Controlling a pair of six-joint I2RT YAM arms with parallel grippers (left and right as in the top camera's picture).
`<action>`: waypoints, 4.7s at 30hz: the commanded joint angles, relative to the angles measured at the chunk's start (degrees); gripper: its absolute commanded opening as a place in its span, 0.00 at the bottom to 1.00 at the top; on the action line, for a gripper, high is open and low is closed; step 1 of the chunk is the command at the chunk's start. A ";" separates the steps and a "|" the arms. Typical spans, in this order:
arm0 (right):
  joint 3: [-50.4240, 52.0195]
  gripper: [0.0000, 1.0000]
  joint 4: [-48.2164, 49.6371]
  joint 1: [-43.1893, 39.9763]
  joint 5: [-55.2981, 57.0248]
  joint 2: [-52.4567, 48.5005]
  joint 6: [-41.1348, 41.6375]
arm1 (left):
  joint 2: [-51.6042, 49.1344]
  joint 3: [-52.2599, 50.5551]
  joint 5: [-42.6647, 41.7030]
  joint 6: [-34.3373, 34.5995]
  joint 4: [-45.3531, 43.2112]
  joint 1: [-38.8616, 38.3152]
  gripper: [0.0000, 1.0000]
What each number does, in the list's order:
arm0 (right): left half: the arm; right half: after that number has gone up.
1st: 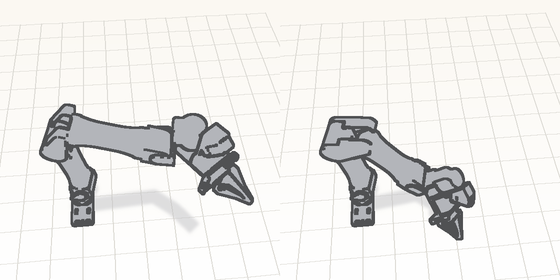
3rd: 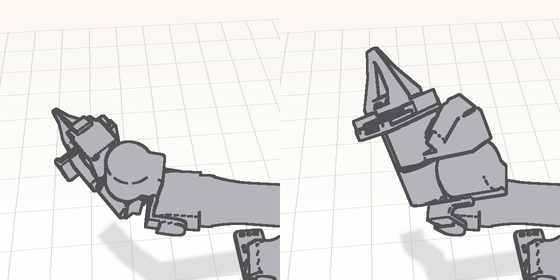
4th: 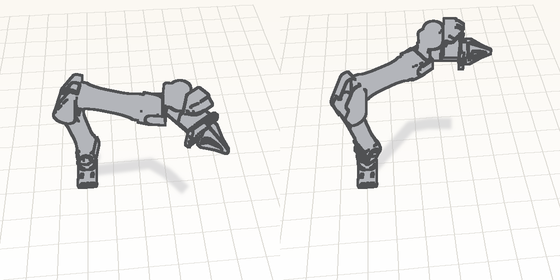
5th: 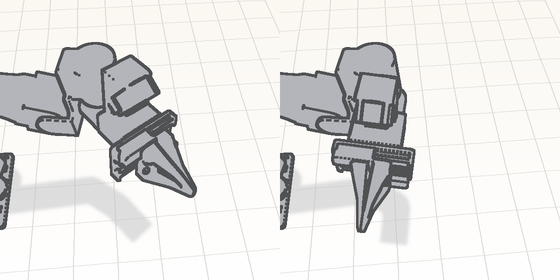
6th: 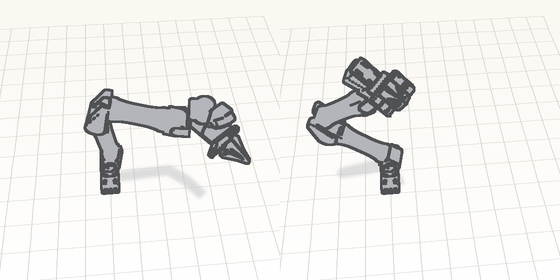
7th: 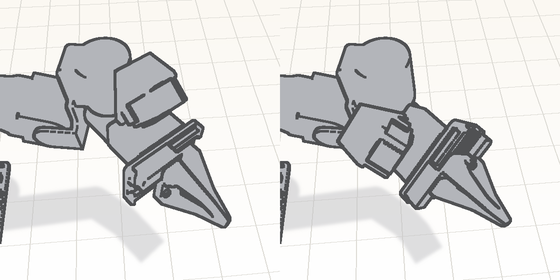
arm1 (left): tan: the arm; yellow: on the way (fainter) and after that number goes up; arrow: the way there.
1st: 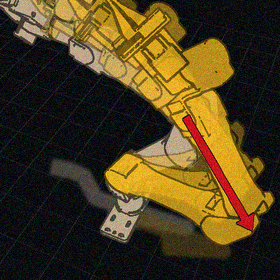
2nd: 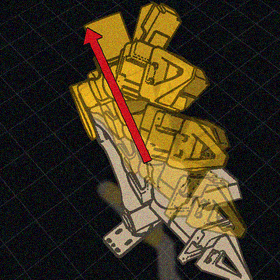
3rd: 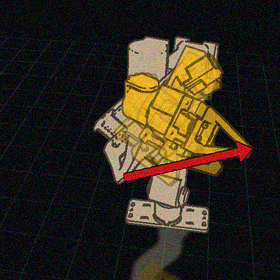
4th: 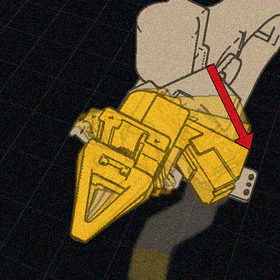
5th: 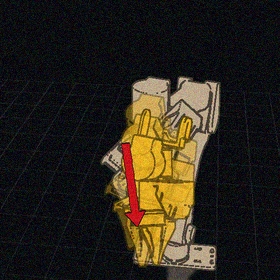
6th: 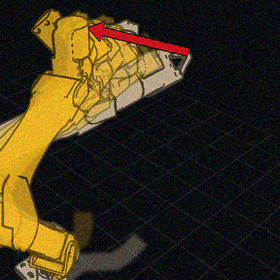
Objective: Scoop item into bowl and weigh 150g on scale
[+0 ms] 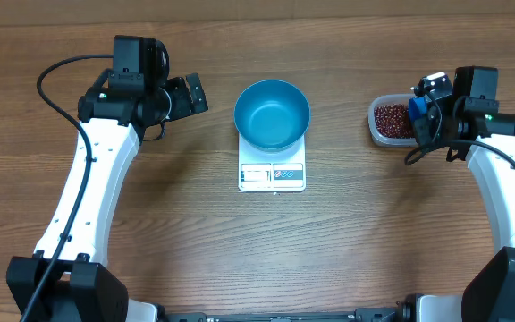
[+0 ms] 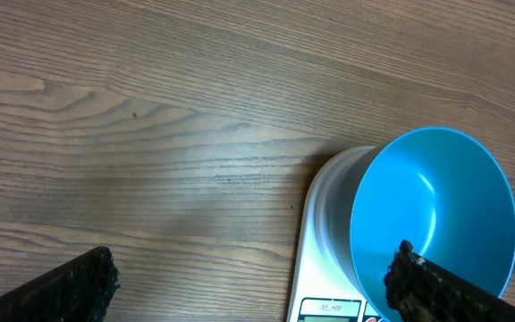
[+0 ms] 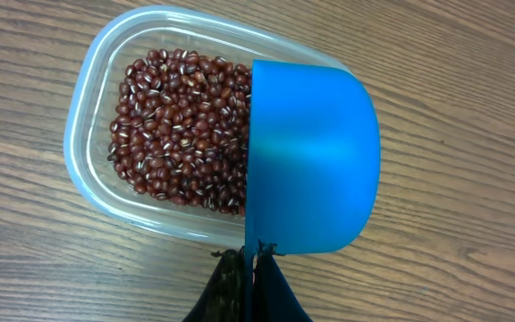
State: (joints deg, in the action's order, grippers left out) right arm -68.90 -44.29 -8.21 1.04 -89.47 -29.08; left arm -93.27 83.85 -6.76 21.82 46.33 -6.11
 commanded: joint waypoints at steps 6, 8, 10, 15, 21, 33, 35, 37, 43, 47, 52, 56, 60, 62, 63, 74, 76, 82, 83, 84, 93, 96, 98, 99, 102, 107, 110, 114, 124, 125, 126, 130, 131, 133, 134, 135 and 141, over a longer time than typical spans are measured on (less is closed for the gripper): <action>-1.62 0.03 0.44 0.15 0.39 -0.09 0.81 | 0.76 1.01 0.37 -1.51 -0.07 0.11 1.00; -1.62 0.03 0.44 0.15 0.39 -0.09 0.81 | 0.76 1.01 0.37 -1.51 -0.07 0.11 0.99; -1.62 0.03 0.44 0.15 0.39 -0.09 0.81 | 0.76 1.01 0.37 -1.49 -0.07 0.11 1.00; -1.62 0.03 0.44 0.15 0.39 -0.09 0.81 | 0.76 1.01 0.37 -1.51 -0.07 0.11 1.00; -1.62 0.03 0.44 0.15 0.44 -0.09 1.97 | 0.76 1.01 0.37 -1.51 -0.04 0.11 0.99; -1.60 0.03 -0.15 0.15 0.39 -0.09 2.51 | 0.76 1.01 0.37 -1.51 -0.07 0.11 0.99; -1.60 0.03 -0.15 0.15 0.42 -0.09 2.51 | 0.76 1.01 0.37 -1.51 -0.07 0.11 0.99; -1.60 0.03 -0.37 0.15 0.42 -0.09 2.51 | 0.76 1.01 0.37 -1.51 -0.07 0.11 1.00; -1.60 0.03 -0.20 0.15 0.37 -0.09 2.51 | 0.76 1.01 0.37 -1.51 -0.07 0.11 1.00; -1.60 0.03 -0.02 0.15 0.35 -0.09 2.51 | 0.76 1.01 -1.77 -0.37 -0.09 0.09 1.00; -1.60 0.03 -0.02 0.15 0.33 -0.09 2.51 | 0.76 1.01 -3.26 -0.42 0.22 0.07 0.99; -1.60 0.03 -0.02 0.15 0.20 -0.09 2.51 | 0.68 0.31 -11.56 -0.42 1.77 -1.42 0.44; -1.60 0.03 0.02 0.15 0.15 -0.09 2.51 | 0.68 -0.90 -11.91 -0.68 5.79 -5.27 0.04; -1.60 0.03 0.00 0.15 0.13 -0.09 2.51 | 0.68 -1.66 -11.21 -0.94 7.08 -7.54 0.04; -1.57 0.03 0.00 0.15 0.13 -0.09 2.51 | 0.68 -2.03 -10.51 -0.90 7.56 -8.85 0.04; -1.57 0.03 0.00 0.15 0.13 -0.09 2.54 | 0.66 -11.06 -1.55 5.49 1.25 -23.61 0.04; -1.57 0.03 -0.02 0.15 0.13 -0.09 2.58 | 0.66 -13.20 1.40 5.46 -2.67 -26.21 0.04; -1.57 0.03 0.00 0.15 0.15 -0.13 3.39 | 0.39 -18.34 14.53 5.46 -13.90 -32.24 0.04; -1.57 0.03 0.00 0.15 0.15 -0.13 3.39 | -0.09 -19.43 14.51 5.68 -16.13 -33.29 0.04; -1.57 0.03 -0.02 0.15 0.15 -0.13 3.39 | -0.42 -19.91 14.21 5.99 -17.00 -33.86 0.04; -1.57 0.03 0.02 0.15 0.15 -0.13 3.37 | -5.84 -20.72 14.45 6.99 -20.76 -36.85 0.04; -1.57 0.03 0.02 0.15 0.15 -0.13 3.39 | -6.97 -20.72 14.47 8.70 -22.01 -36.85 0.04; -1.57 0.03 0.02 0.15 0.15 -0.13 3.39 | -7.54 -20.72 14.47 8.66 -22.82 -36.85 0.04; -1.57 0.03 0.02 0.15 0.15 -0.13 3.39 | -7.76 -20.72 14.49 8.61 -23.08 -36.85 0.04; -1.57 0.03 0.02 0.15 0.15 -0.13 3.39 | -8.66 -20.72 14.69 8.59 -23.50 -36.85 0.04; -1.57 0.03 0.09 0.15 0.15 -0.13 3.37 | -9.27 -20.72 14.69 8.55 -23.50 -36.85 0.04; -1.57 0.03 0.20 0.15 0.17 -0.15 3.37 | -9.81 -20.72 15.47 8.39 -23.76 -36.85 0.04; -1.57 0.04 0.22 0.15 0.17 -0.13 3.37 | -10.91 -20.72 17.22 8.39 -24.35 -36.81 0.04; -1.57 0.03 0.26 0.15 0.17 -0.15 3.37 | -11.45 -20.72 17.90 3.39 -26.18 -36.79 0.04; -1.57 0.03 0.26 0.15 0.17 -0.15 3.37 | -11.45 -20.72 17.92 3.37 -26.18 -36.79 0.04; -1.57 0.04 0.26 0.15 0.17 -0.15 3.37 | -11.45 -20.72 17.92 3.39 -26.18 -36.79 0.04; -1.57 0.03 0.26 0.15 0.17 -0.15 3.39 | -11.45 -20.74 17.92 3.39 -26.25 -36.79 0.04; -1.57 0.04 0.26 0.15 0.17 -0.15 3.39 | -11.45 -20.76 17.94 3.39 -26.25 -36.79 0.04; -1.57 0.03 0.26 0.15 0.17 -0.15 3.37 | -11.65 -20.76 18.53 3.41 -26.25 -36.76 0.04; -1.57 0.04 0.26 0.15 0.17 -0.15 3.39 | -11.87 -20.76 19.04 3.41 -26.23 -36.76 0.04; -1.57 0.04 0.26 0.15 0.17 -0.15 3.39 | -12.17 -20.76 19.28 3.41 -26.25 -36.76 0.04; -1.57 0.03 0.26 0.15 0.15 -0.15 3.39 | -13.22 -20.76 19.21 3.43 -26.49 -36.68 0.04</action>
State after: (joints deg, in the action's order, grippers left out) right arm -68.90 -44.53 -8.21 1.04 -89.49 -26.13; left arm -105.30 63.33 11.03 26.39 20.12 -42.76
